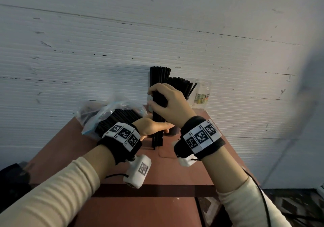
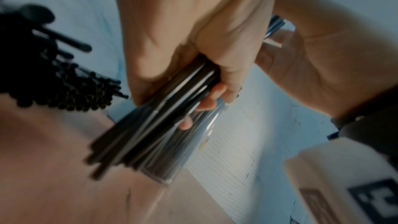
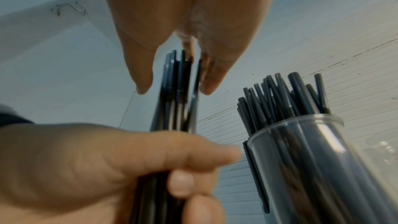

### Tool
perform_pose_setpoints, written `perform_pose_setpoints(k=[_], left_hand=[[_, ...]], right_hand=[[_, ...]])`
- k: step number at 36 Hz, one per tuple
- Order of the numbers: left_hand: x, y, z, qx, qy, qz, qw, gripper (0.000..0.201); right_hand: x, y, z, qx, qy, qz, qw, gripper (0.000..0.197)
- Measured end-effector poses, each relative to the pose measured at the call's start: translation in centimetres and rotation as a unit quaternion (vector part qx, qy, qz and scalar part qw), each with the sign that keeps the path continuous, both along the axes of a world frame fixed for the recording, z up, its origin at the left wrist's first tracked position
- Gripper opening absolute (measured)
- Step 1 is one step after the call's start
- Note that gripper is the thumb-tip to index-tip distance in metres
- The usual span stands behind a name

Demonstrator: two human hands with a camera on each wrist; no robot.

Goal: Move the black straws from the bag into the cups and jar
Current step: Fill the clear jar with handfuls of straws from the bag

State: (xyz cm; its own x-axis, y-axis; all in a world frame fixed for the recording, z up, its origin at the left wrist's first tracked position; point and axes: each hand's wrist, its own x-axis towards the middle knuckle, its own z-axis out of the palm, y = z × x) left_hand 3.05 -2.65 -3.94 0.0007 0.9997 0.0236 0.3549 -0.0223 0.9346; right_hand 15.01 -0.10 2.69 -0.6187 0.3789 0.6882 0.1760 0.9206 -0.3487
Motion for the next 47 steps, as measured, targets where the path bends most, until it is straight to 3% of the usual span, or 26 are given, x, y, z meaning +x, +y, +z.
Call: perform_pose_setpoints(k=[3,5,8,10,12,13,15,17,19,22,25,27,31,33,38,42,47], left_hand=[[-0.1,0.0,0.4,0.029,0.011,0.034,0.999,0.046],[0.1,-0.1,1.2,0.057,0.038,0.03,0.997,0.04],[0.8,-1.1,3.1,0.101,0.091,-0.019,0.991,0.024],[0.7,-1.9,3.8,0.109,0.089,-0.1,0.985,0.021],[0.4,-2.5,4.0,0.094,0.123,-0.156,0.976,0.016],[0.5,-2.5,4.1,0.094,0.142,-0.159,0.972,0.027],[0.7,-2.1,3.9,0.097,0.158,-0.154,0.971,0.05],[1.2,-1.7,3.7,0.106,0.12,-0.161,0.974,0.047],[1.5,-0.9,3.9,0.114,0.076,-0.129,0.982,0.043],[2.1,0.6,4.1,0.157,0.003,0.02,0.987,0.075],[2.7,2.0,4.3,0.245,-0.013,0.137,0.96,0.095],[2.4,3.3,4.5,0.248,0.024,0.141,0.958,0.113],[1.6,5.9,4.6,0.141,0.016,0.081,0.987,0.141],[1.3,6.8,4.4,0.118,0.012,0.066,0.991,0.133],[0.7,7.6,3.9,0.093,0.023,0.052,0.994,0.079],[0.6,7.5,3.7,0.099,0.037,0.058,0.993,0.071],[0.5,7.6,3.5,0.103,0.035,0.068,0.992,0.072]], right_hand=[[0.6,0.0,0.3,-0.019,0.021,-0.026,0.999,0.062],[1.3,0.1,0.5,-0.066,0.043,-0.049,0.996,0.09],[2.3,0.0,0.9,-0.15,0.021,-0.065,0.986,0.106],[2.8,0.1,1.0,-0.146,-0.051,-0.062,0.986,0.095],[3.1,0.1,0.9,-0.151,-0.11,-0.02,0.982,0.069],[3.2,0.0,0.8,-0.165,-0.125,0.009,0.978,0.053],[3.3,0.0,0.8,-0.16,-0.124,0.041,0.978,0.023],[3.6,0.1,1.3,-0.141,-0.095,0.043,0.984,0.007],[4.0,0.5,2.4,-0.136,-0.063,0.043,0.988,0.005],[5.0,1.9,4.7,-0.144,-0.014,0.028,0.989,0.008],[5.9,4.0,7.1,-0.143,0.055,-0.015,0.988,0.011],[6.2,5.4,8.3,-0.146,0.091,-0.038,0.984,0.011],[6.2,7.7,9.8,-0.175,0.124,-0.073,0.974,0.012],[6.0,8.7,10.0,-0.187,0.122,-0.08,0.971,0.013],[5.5,10.8,10.0,-0.185,0.113,-0.101,0.971,0.011],[5.0,11.6,9.8,-0.167,0.091,-0.115,0.975,0.01],[3.7,11.5,8.8,-0.148,0.004,-0.126,0.981,0.014]])
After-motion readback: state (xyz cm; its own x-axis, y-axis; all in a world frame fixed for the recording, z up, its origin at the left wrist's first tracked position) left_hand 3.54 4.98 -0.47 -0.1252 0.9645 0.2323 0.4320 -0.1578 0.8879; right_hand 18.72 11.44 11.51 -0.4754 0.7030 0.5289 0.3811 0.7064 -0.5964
